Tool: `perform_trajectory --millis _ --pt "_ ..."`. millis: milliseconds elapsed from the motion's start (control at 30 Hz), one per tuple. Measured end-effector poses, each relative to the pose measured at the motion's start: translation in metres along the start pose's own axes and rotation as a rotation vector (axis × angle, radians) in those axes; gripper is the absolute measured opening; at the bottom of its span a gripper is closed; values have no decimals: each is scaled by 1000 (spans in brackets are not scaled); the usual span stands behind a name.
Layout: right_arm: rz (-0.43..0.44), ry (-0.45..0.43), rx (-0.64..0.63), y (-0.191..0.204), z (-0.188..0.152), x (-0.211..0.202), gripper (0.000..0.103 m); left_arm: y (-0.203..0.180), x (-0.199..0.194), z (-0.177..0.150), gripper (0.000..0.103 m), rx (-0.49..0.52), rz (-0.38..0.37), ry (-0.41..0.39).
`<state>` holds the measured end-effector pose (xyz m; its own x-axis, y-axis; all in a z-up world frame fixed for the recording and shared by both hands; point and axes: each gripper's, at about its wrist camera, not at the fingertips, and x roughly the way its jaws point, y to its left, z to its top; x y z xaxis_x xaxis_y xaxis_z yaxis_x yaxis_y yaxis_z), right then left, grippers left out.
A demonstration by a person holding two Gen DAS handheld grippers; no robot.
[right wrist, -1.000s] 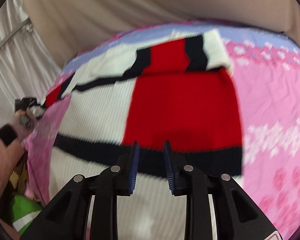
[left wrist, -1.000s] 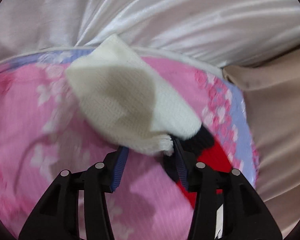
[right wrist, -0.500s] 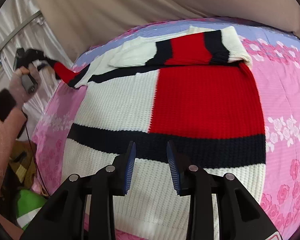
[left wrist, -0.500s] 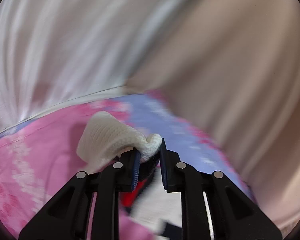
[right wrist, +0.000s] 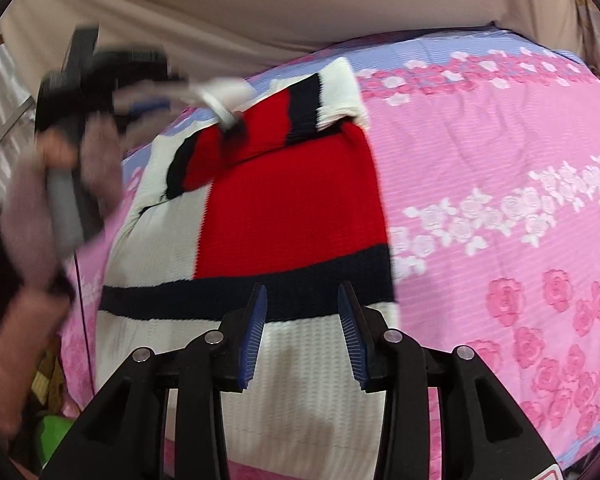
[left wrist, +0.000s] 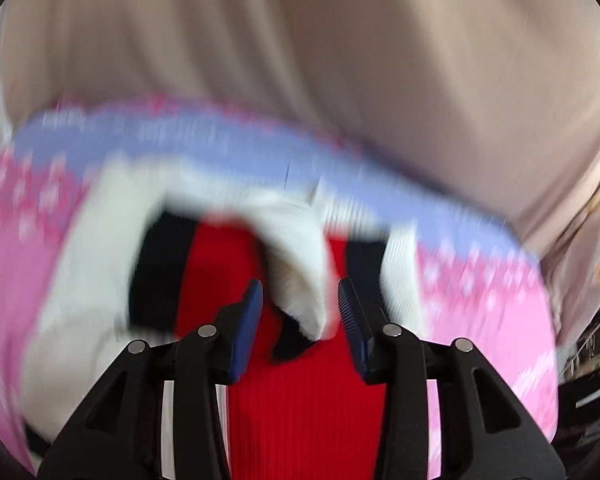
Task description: Fold small clothes
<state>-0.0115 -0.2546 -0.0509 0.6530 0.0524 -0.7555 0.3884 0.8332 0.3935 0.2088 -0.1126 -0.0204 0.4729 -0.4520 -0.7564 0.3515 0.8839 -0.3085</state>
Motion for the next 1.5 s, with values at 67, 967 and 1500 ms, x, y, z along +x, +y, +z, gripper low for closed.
perform_trajectory --millis 67,967,1500 --pt "-7 -15 -12 -2 7 0 40 26 4 -32 38 -61 38 65" --pt "73 -116 233 21 188 178 6 249 26 12 10 -777 27 -64" --pt "-112 -103 171 4 153 173 2 250 32 1 12 -706 113 -57"
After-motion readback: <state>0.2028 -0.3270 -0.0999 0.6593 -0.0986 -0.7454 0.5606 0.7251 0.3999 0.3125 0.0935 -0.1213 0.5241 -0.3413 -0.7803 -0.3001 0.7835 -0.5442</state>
